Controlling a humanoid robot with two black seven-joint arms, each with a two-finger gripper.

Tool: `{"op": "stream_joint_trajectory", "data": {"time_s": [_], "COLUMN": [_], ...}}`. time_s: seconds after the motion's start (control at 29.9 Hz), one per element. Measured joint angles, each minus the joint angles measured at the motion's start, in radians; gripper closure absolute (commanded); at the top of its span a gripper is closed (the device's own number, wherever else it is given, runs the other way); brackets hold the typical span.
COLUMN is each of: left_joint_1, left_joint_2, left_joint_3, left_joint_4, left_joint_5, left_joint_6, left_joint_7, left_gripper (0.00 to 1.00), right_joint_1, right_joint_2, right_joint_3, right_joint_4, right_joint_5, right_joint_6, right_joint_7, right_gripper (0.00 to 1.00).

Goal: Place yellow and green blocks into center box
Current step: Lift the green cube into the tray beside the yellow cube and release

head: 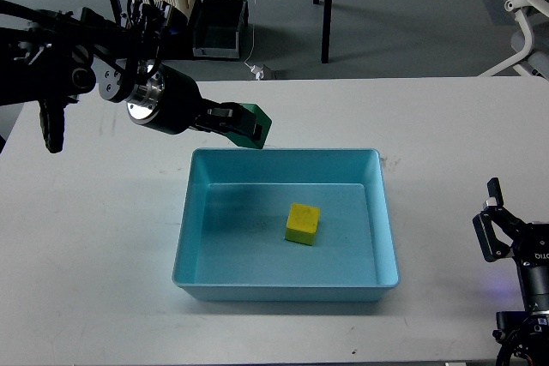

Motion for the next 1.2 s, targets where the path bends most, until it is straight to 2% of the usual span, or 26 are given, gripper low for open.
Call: {"op": "stream_joint_trajectory", "data": {"time_s": [0.17,0.2,0.23,0.27,0.33,0.47,0.6,0.74,0.94,1.2], "left_joint_1": [0.000,0.002,0.005,0.007,0.011,0.020,0.025,0.028,0.018,0.029], "left_joint_2": [-0.086,-0.097,-0.105,-0.110,-0.117,-0.120,-0.130,-0.136,-0.105,0.015], "left_joint_3": [0.016,0.023,0.034,0.041,0.052,0.055,0.056,0.056,0.028,-0.126], "left_joint_4": [0.012,0.014,0.015,0.015,0.016,0.015,0.021,0.030,0.061,0.087], "left_joint_5": [-0.001,-0.001,-0.001,-0.001,-0.002,-0.003,-0.010,-0.015,-0.024,-0.166], "left_joint_6": [0.000,0.000,0.000,0.000,0.000,0.000,0.000,0.000,0.000,0.000], "left_joint_7": [0.000,-0.001,-0.001,-0.001,-0.001,-0.008,-0.026,-0.040,-0.071,-0.075], "left_gripper": [0.90,0.86,0.75,0.68,0.59,0.36,0.24,0.15,0.10,0.08], "right_joint_1": [-0.001,-0.001,-0.001,-0.001,-0.001,-0.002,-0.002,-0.002,-0.002,-0.001], "right_joint_2": [0.000,0.000,0.000,0.000,0.000,0.000,0.000,0.000,0.000,0.000], "right_joint_3": [0.001,0.001,0.001,0.001,0.001,0.001,0.001,0.001,0.018,0.072], "right_joint_4": [0.001,0.001,0.002,0.003,0.003,0.003,0.002,0.002,0.001,-0.005], "right_joint_5": [0.000,0.000,0.000,0.000,0.000,0.000,0.000,0.000,0.000,-0.001], "right_joint_6": [0.000,0.000,0.000,0.000,0.000,0.000,0.000,0.000,0.000,0.000], "right_joint_7": [0.000,0.000,0.000,0.000,0.001,0.001,0.000,0.000,0.000,0.000], "right_gripper": [0.00,0.00,0.00,0.00,0.00,0.00,0.00,0.00,0.00,0.00]}}
